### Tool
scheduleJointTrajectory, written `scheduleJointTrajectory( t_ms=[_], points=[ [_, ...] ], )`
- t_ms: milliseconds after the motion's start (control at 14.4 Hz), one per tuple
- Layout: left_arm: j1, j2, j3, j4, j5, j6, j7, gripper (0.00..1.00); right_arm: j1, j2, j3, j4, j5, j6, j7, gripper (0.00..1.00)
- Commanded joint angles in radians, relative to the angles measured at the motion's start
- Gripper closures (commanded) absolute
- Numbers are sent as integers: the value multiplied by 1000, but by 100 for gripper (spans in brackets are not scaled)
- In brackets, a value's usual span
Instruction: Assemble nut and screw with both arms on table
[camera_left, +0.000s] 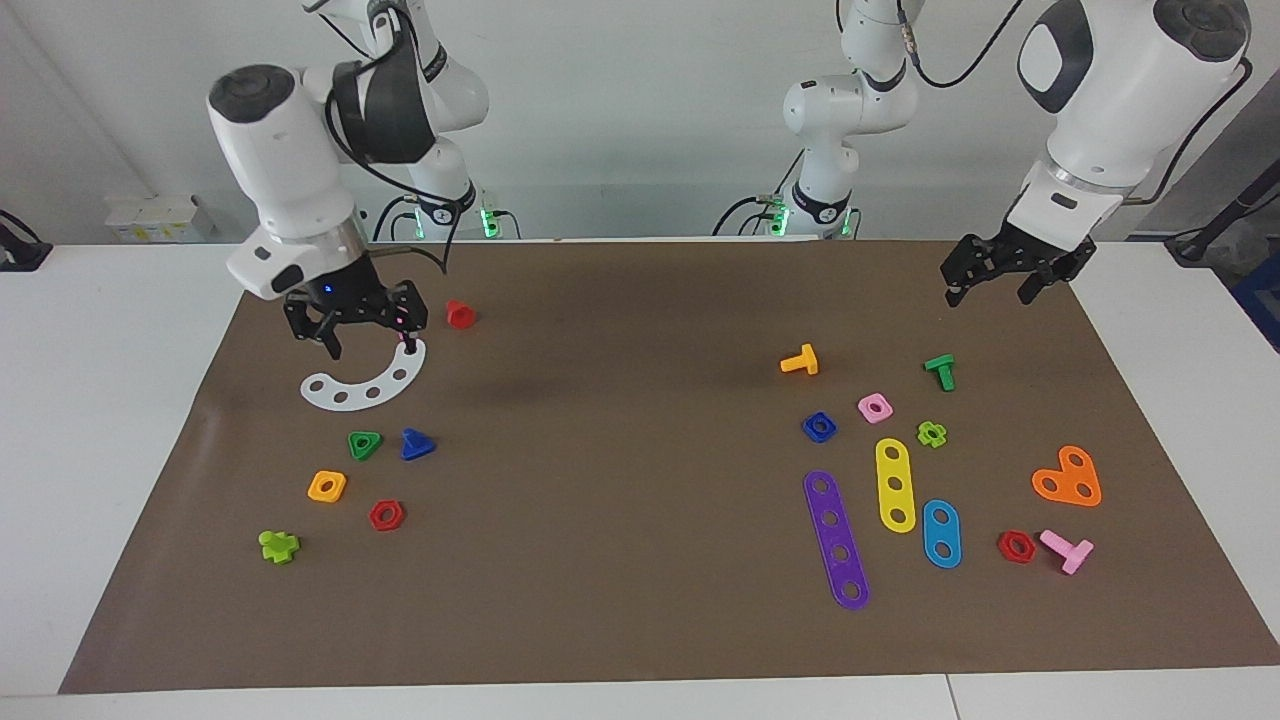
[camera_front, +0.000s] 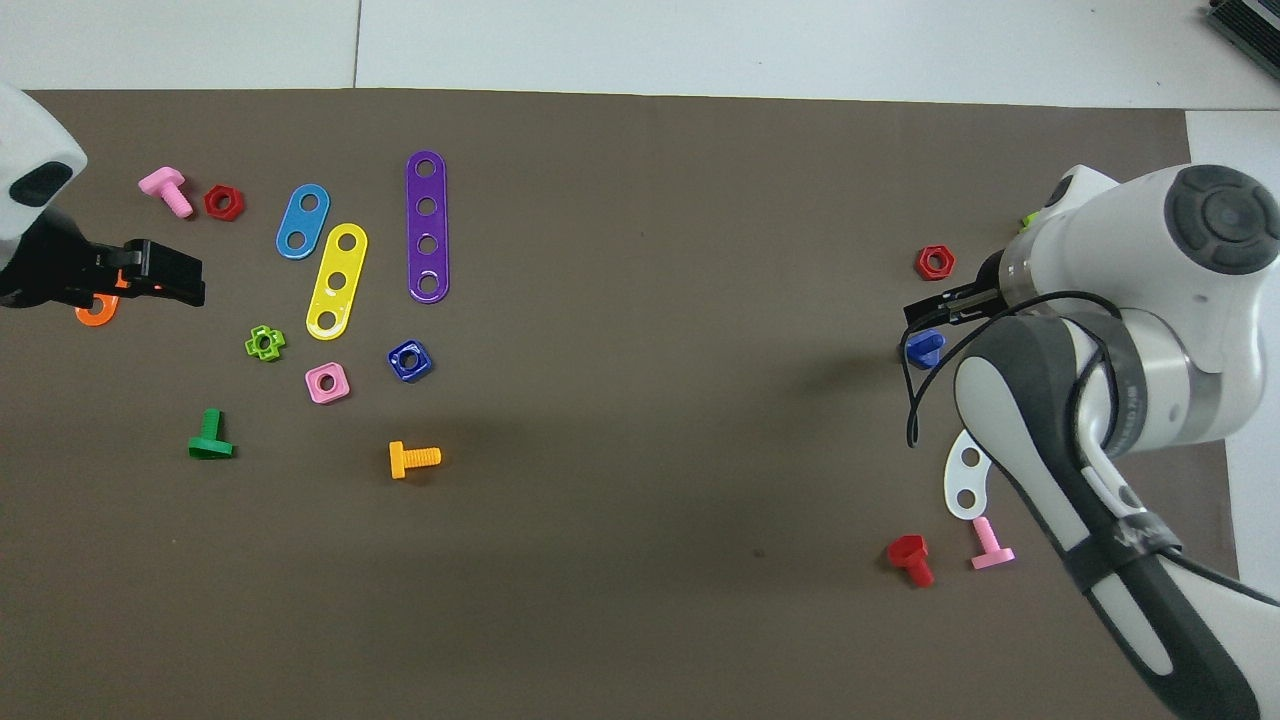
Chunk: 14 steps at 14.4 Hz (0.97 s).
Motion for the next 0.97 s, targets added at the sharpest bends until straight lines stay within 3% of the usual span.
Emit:
scheduleJointTrajectory(
  t_ms=[0,278,486,694,903],
  points=[
    [-5,-40,2,-114,-10,93,6,0,-36,20,6,-67,21,103,-110,1],
    [-20,-20,2,-219,-10,206,-60,0,-35,73,6,-97,41,172,-116,16],
    [-74,11,0,-259,-10,279,-239,0,-42,70,4,-147,41,203,-145,35],
    [-86,25,0,-327,-13,409,-342,1,-52,67,4,-190,41,249,-153,39],
    [-136,89,3,-395,-38,538,-422,3,-53,67,4,-193,41,251,-153,46]
  ],
)
